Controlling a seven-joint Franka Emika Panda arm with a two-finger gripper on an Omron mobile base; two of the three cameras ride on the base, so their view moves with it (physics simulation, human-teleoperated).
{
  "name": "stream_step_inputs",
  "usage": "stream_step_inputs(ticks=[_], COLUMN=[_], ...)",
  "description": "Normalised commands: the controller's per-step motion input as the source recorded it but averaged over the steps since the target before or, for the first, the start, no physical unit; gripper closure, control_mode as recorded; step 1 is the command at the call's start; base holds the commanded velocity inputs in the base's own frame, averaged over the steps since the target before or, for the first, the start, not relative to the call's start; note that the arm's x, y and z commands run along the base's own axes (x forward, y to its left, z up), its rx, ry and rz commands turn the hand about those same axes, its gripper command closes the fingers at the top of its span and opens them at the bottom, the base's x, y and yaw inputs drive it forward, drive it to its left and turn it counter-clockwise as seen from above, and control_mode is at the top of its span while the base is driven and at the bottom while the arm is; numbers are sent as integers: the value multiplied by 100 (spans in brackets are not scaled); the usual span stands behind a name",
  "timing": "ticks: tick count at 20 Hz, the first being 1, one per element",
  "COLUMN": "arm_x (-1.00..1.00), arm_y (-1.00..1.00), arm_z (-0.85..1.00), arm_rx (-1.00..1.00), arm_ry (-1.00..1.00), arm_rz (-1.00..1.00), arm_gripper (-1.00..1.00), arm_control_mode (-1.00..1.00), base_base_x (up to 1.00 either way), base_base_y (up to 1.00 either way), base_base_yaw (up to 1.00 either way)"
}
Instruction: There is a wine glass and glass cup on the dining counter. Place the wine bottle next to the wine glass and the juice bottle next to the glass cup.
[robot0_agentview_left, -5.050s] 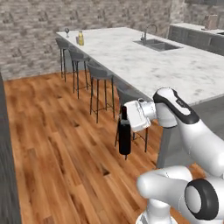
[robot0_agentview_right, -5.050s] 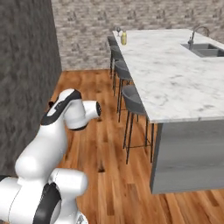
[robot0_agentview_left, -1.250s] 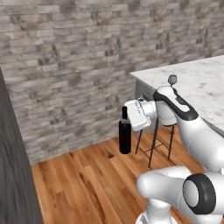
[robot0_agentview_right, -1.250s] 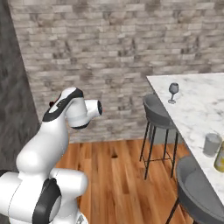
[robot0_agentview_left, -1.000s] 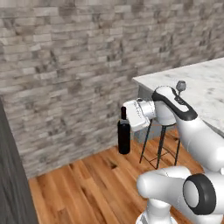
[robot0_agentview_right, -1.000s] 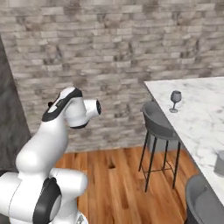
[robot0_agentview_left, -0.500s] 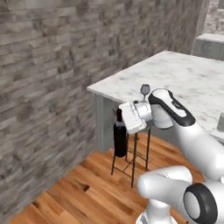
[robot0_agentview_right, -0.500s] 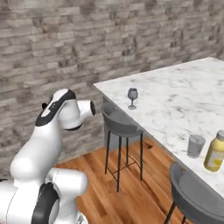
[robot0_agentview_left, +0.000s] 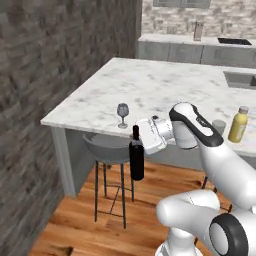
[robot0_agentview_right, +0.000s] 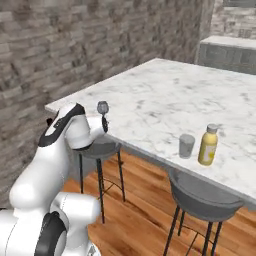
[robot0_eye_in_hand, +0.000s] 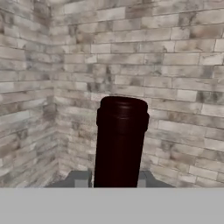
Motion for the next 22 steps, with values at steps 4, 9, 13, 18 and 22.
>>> stream_step_inputs(ticks=[4,9,13,18,22], arm_x=[0,0,0,0,0], arm_y=[0,0,0,0,0], arm_z=[0,0,0,0,0], arm_rx=[0,0,0,0,0], arm_ry=[0,0,0,0,0], arm_rz=[0,0,0,0,0], arm_gripper=[100,100,100,100,100], arm_control_mode=[100,100,100,100,100], base_base_x=[42,55,49,22,28], base_base_y=[26,33,44,77,71], base_base_yaw=[-71,-56,-38,-7,-1])
